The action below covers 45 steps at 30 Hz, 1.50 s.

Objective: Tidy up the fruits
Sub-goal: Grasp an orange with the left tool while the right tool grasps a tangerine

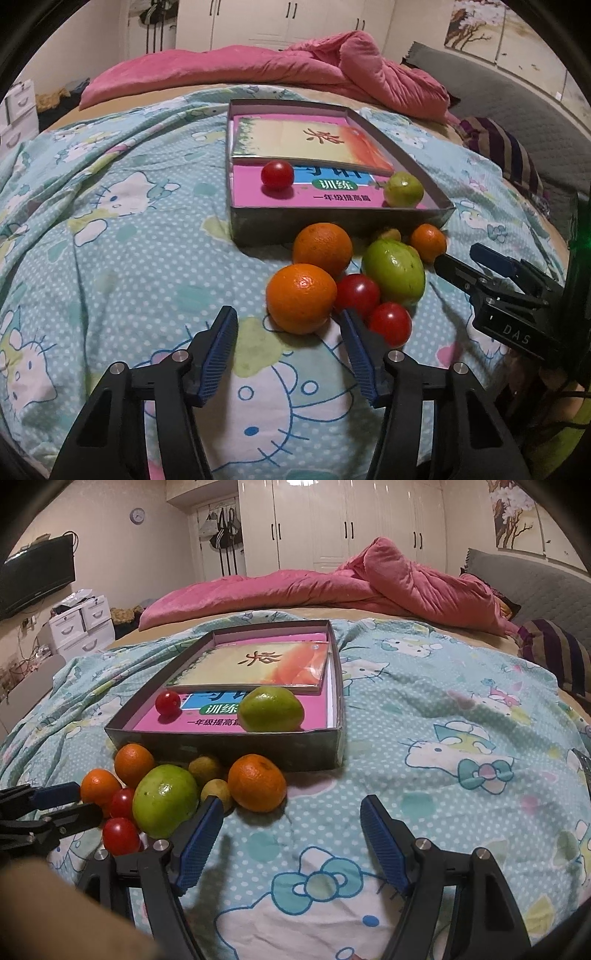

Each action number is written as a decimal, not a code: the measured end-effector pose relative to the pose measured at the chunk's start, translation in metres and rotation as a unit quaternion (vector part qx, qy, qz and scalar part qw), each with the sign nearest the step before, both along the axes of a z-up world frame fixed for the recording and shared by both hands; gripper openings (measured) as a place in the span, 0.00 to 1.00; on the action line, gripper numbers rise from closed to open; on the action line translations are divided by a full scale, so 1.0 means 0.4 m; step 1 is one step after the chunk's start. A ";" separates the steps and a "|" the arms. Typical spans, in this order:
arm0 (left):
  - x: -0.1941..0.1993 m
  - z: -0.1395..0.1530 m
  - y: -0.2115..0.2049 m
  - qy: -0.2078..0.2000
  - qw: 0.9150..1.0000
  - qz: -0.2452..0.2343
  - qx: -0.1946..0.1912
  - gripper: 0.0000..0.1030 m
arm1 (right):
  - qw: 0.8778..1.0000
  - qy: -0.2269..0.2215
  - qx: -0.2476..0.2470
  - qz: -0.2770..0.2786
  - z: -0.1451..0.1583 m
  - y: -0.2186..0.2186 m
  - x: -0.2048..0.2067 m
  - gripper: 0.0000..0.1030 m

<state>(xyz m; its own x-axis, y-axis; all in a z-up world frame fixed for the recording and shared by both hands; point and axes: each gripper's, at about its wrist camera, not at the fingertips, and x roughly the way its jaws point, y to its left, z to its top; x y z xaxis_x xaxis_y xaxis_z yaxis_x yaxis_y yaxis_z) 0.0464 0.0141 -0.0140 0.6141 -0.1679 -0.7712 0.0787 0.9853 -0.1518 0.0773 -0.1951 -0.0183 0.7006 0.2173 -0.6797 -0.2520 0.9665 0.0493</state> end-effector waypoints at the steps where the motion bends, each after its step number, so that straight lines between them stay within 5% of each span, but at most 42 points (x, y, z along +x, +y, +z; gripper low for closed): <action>1: 0.003 -0.002 -0.004 0.001 1.000 -0.001 0.004 0.53 | 1.000 0.004 0.000 0.002 -0.003 0.001 0.003 0.69; 20: 0.042 -0.011 0.000 -0.009 1.000 0.016 0.009 0.49 | 0.999 0.002 -0.004 0.045 -0.019 0.029 0.056 0.56; 28: 0.050 -0.013 0.011 -0.007 1.000 0.024 -0.005 0.49 | 0.996 -0.006 -0.004 0.086 -0.016 0.061 0.066 0.34; 45: 0.063 -0.007 0.005 -0.015 1.000 0.013 -0.007 0.38 | 0.996 -0.017 0.049 0.070 0.014 0.006 0.041 0.34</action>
<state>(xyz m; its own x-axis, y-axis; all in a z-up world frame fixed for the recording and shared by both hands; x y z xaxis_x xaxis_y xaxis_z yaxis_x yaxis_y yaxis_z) 0.0715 0.0160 -0.0168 0.6413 -0.1621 -0.7500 0.0578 0.9849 -0.1634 0.0937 -0.1926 -0.0126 0.6815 0.3790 -0.6261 -0.3868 0.9127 0.1315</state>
